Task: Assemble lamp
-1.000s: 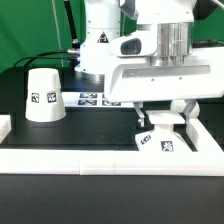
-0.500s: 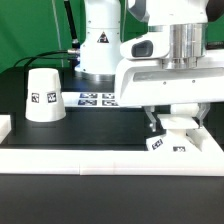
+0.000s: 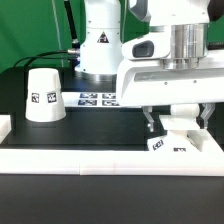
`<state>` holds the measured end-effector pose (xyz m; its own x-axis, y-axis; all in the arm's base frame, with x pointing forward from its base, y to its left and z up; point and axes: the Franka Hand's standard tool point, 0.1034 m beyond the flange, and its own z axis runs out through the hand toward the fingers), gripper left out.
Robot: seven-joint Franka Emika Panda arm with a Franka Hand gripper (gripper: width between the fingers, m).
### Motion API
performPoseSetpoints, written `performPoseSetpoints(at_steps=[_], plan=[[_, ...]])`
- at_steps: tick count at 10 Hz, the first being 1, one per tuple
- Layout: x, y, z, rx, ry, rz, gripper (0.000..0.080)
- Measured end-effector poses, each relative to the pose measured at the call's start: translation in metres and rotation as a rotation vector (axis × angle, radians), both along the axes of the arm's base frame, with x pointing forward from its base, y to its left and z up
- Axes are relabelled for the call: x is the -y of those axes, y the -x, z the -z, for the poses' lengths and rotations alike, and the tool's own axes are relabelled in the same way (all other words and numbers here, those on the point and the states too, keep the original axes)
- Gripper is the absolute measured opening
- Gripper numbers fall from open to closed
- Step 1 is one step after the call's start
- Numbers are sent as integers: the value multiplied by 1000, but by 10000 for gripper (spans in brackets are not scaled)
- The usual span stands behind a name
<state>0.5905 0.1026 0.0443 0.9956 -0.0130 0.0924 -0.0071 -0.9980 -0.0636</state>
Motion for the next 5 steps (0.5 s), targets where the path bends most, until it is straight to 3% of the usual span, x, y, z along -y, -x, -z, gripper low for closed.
performPoseSetpoints(at_steps=[5], plan=[[-10,41,-10,-20,3,-34,698]])
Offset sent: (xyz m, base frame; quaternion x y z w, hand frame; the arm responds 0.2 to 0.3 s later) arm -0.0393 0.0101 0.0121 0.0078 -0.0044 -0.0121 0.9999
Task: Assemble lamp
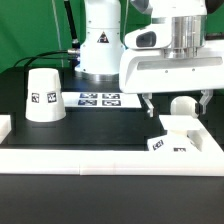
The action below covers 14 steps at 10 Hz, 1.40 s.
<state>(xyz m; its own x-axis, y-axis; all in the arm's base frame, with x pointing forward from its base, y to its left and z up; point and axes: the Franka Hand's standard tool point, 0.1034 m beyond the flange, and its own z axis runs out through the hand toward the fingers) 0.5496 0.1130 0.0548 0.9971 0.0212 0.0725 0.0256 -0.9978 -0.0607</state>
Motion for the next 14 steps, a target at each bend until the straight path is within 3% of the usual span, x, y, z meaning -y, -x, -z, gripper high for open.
performPoseSetpoints(at_steps=[4,6,10,14], plan=[[-21,45,-11,-18,2,-23,698],[-33,58,-10,-27,2,-45,698],[-47,74,-3,-39,3,-79,698],[-47,78,-1,-66,9,-88,698]])
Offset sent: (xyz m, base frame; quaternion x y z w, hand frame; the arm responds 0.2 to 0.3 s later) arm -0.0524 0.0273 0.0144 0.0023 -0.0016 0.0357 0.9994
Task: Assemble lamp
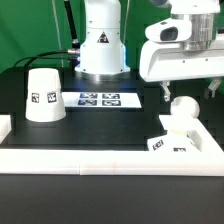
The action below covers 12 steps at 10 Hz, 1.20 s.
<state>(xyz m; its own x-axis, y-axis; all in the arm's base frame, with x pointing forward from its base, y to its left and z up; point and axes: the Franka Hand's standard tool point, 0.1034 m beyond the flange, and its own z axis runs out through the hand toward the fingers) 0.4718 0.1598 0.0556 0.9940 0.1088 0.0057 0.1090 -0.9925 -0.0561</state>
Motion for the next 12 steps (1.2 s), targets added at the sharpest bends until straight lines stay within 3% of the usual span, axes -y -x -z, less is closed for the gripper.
performPoseSetpoints(at_steps=[12], plan=[[6,18,12,-761,152,-43,698]])
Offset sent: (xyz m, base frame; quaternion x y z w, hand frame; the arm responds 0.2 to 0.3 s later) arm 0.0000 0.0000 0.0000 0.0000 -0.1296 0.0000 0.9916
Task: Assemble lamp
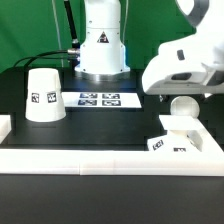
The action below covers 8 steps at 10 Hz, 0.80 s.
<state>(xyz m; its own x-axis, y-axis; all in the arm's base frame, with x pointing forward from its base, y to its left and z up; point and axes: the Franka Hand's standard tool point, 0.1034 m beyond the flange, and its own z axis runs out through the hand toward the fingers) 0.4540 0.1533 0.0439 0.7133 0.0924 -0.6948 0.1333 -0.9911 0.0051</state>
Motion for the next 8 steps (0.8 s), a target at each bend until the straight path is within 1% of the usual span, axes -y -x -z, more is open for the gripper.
performPoseSetpoints(at_steps=[1,2,3,4,5,8], plan=[[0,-2,0,-28,5,0,698],[1,5,-1,-102,20,-5,698],[-1,0,4,-131,23,-6,698],[-4,-4,6,-111,18,-7,698],[-5,-4,6,-110,17,-9,698],[-6,-1,18,-100,14,-7,698]])
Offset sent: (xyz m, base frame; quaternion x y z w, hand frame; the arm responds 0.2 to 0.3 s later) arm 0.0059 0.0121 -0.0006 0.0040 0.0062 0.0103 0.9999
